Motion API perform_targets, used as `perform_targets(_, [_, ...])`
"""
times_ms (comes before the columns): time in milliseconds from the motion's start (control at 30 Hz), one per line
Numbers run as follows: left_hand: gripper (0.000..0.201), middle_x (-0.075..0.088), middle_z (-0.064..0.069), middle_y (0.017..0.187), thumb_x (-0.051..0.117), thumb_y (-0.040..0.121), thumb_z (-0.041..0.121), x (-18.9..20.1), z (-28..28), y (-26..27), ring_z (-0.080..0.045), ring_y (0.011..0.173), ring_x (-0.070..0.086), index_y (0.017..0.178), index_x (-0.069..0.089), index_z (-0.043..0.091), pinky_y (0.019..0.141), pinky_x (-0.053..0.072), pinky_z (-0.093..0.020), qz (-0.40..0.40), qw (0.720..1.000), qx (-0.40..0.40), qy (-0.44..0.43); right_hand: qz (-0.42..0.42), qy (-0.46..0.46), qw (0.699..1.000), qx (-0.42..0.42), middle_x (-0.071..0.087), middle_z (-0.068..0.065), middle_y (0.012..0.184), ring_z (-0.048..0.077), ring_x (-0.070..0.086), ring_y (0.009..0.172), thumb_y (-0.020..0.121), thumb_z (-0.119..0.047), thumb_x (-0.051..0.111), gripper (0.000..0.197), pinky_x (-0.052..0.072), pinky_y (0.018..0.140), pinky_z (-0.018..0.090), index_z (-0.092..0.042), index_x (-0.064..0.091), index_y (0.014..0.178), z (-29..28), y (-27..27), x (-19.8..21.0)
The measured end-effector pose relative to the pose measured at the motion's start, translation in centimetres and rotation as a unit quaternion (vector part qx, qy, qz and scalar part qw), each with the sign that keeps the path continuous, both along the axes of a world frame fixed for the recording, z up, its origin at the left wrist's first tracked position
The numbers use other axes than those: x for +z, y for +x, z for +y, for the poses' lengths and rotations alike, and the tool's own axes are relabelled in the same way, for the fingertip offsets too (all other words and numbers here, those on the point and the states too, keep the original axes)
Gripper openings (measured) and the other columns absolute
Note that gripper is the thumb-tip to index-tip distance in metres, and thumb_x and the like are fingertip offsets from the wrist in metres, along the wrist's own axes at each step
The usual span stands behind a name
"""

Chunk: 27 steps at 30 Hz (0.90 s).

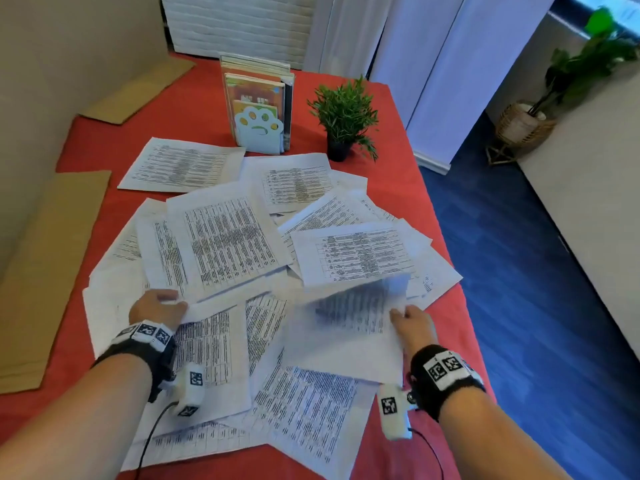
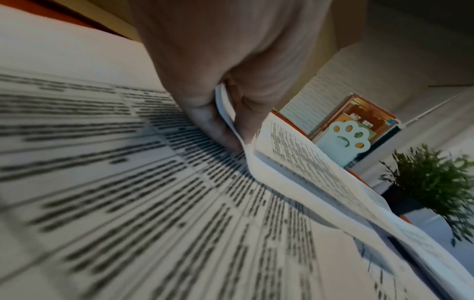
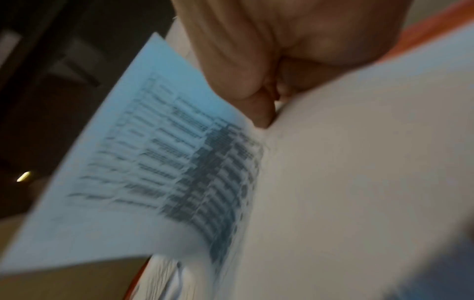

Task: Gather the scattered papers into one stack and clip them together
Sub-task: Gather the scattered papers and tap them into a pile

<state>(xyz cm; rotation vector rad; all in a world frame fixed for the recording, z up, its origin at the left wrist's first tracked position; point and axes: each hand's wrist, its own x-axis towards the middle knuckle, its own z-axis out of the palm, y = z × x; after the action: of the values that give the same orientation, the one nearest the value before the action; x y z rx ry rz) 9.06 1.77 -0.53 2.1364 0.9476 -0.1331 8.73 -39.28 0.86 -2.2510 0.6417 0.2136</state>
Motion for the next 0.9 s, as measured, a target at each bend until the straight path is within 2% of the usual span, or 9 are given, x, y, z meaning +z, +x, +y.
perform_targets(100, [0.031,0.060,-0.014,0.126,0.064,0.079,0.009,-0.4,0.0,-1.7,-0.035,0.111,0.057,0.110,0.065,0.013,0.096,0.044,-0.034,-0.006,1.000,-0.010,-0.017,0.059,-0.024,0.997,-0.039,0.052,0.016,0.077,0.035,0.056,0.092,0.092,-0.019,0.048,0.034,0.035,0.073,0.033,-0.009,0.047,0.060,-0.3,1.7,-0.4])
perform_targets(200, [0.034,0.059,-0.013,0.127,0.065,0.079,0.005,-0.5,0.6,-3.9,-0.034,0.115,0.055,0.112,0.064,0.013,0.097,0.042,-0.034,-0.005,0.998,-0.050,-0.029,0.120,-0.038,0.990,-0.057,0.060,0.026,0.116,0.036,0.054,0.115,0.094,-0.021,0.043,0.032,0.039,0.084,0.033,0.004,0.062,0.100,0.1,3.2,-0.9])
perform_targets(267, [0.038,0.057,-0.012,0.129,0.066,0.077,0.003,-0.5,1.1,-5.5,-0.032,0.112,0.055,0.113,0.062,0.016,0.094,0.043,-0.034,0.005,0.996,-0.076,-0.055,0.138,-0.058,0.987,-0.052,0.056,0.029,0.125,0.037,0.052,0.119,0.095,-0.019,0.041,0.034,0.038,0.095,0.035,0.007,0.059,0.106,0.6,4.3,-0.9])
perform_targets(400, [0.048,0.054,-0.007,0.128,0.065,0.074,-0.002,-0.8,1.7,-7.1,-0.025,0.096,0.060,0.114,0.058,0.024,0.073,0.048,-0.026,0.039,0.985,-0.117,-0.123,0.136,-0.084,0.986,-0.043,0.056,0.022,0.129,0.032,0.051,0.123,0.095,-0.009,0.039,0.032,0.040,0.100,0.035,0.001,0.054,0.122,1.5,5.6,-0.4])
perform_targets(533, [0.030,0.049,-0.010,0.135,0.068,0.078,0.014,-0.4,0.8,-6.3,-0.032,0.115,0.053,0.108,0.066,0.016,0.098,0.045,-0.040,-0.038,0.998,-0.051,-0.005,0.096,-0.116,0.989,0.011,0.060,0.015,0.126,0.030,0.055,0.119,0.093,-0.005,0.040,0.034,0.045,0.098,0.036,-0.006,0.056,0.123,2.6,5.9,-0.2])
perform_targets(633, [0.032,0.036,-0.006,0.140,0.063,0.080,0.043,0.5,-0.5,-4.6,-0.034,0.126,0.037,0.104,0.068,0.022,0.104,0.035,-0.046,0.028,0.989,-0.054,0.134,0.075,-0.040,0.994,-0.071,0.060,0.019,0.126,0.033,0.056,0.117,0.089,-0.004,0.048,0.036,0.045,0.093,0.035,-0.001,0.056,0.124,3.6,5.1,-0.3])
perform_targets(733, [0.054,0.037,-0.011,0.134,0.053,0.078,0.063,0.8,-1.8,-2.8,-0.035,0.123,0.039,0.104,0.067,0.018,0.103,0.036,-0.046,0.099,0.985,-0.087,0.112,0.001,-0.004,0.995,-0.095,0.062,0.021,0.113,0.034,0.058,0.103,0.087,0.001,0.046,0.033,0.039,0.080,0.030,-0.002,0.058,0.118,3.8,3.0,-0.8])
perform_targets(833, [0.057,0.050,-0.021,0.122,0.050,0.069,0.073,-0.4,-1.9,-1.5,-0.040,0.107,0.053,0.074,0.067,0.018,0.091,0.048,-0.042,0.126,0.981,-0.118,0.088,-0.016,0.016,0.998,-0.053,0.062,0.011,0.098,0.031,0.060,0.091,0.085,0.002,0.044,0.049,0.045,0.076,0.033,-0.014,0.045,0.131,3.4,1.2,-1.7])
perform_targets(900, [0.055,0.064,-0.024,0.098,0.052,0.068,0.067,-0.8,-2.1,-0.9,-0.040,0.084,0.063,0.053,0.061,0.016,0.076,0.054,-0.040,0.122,0.980,-0.135,0.078,-0.028,0.059,0.997,-0.040,0.057,0.000,0.104,0.025,0.056,0.096,0.086,0.004,0.044,0.074,0.046,0.089,0.039,-0.028,0.018,0.147,3.0,0.0,-2.1])
